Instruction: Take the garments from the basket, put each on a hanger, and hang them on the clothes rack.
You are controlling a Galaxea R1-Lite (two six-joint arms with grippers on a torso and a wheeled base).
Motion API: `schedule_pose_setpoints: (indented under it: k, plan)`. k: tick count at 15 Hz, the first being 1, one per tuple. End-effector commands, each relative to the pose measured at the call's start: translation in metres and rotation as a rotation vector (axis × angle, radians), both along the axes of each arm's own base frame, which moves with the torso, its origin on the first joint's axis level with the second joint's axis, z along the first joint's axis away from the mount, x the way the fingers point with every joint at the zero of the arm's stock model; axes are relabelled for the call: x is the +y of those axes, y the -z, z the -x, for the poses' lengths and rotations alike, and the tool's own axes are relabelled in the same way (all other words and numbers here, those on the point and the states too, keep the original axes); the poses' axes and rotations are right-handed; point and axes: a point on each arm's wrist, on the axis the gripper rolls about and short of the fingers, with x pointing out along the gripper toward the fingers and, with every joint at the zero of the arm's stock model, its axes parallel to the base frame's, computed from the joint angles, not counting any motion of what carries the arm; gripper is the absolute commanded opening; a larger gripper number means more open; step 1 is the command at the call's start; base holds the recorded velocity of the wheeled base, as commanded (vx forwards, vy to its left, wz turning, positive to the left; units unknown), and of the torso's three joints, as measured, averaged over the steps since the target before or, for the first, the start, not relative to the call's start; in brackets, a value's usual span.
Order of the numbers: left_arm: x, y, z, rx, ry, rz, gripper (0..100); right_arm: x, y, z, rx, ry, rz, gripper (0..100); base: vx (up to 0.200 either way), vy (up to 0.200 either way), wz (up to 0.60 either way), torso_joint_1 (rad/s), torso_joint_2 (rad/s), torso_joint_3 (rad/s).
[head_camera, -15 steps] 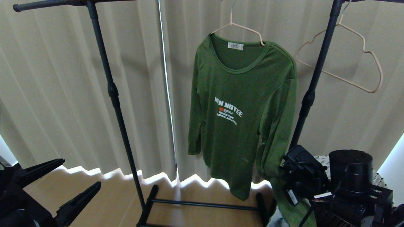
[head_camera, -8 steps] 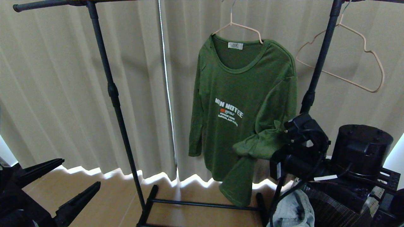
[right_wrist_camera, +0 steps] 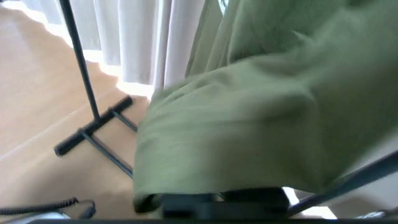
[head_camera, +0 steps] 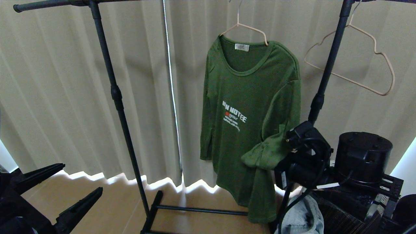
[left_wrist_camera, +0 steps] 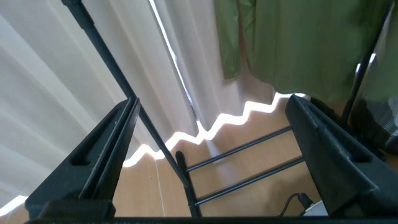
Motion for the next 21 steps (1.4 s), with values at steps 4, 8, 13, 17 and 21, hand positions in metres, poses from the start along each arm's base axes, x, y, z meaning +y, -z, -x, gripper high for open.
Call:
schedule_pose_setpoints:
  k: [4,8,13,17,21]
  plan:
    - [0.000,0.000,0.001,-0.004,0.000,0.001,100,-0.030,0.014,0.022,0.062,0.068,0.170,100,0.000,0.000,0.00,0.000,0.00,0.000]
    - [0.000,0.001,0.001,0.002,0.000,0.000,100,-0.055,0.020,0.045,0.226,0.131,0.303,100,0.000,0.000,0.00,0.000,0.00,0.000]
    - [0.000,0.002,0.001,0.010,0.003,-0.001,100,-0.078,0.033,0.060,0.428,0.223,0.453,100,0.000,0.000,0.00,0.000,0.00,0.000]
    - [0.000,0.002,0.001,0.010,0.004,-0.002,100,-0.082,0.038,0.061,0.463,0.279,0.513,100,0.000,0.000,0.00,0.000,0.00,0.000]
    - [0.000,0.003,0.001,0.006,0.004,-0.012,100,-0.083,0.048,0.046,0.502,0.319,0.583,100,0.000,0.000,0.00,0.000,0.00,0.000]
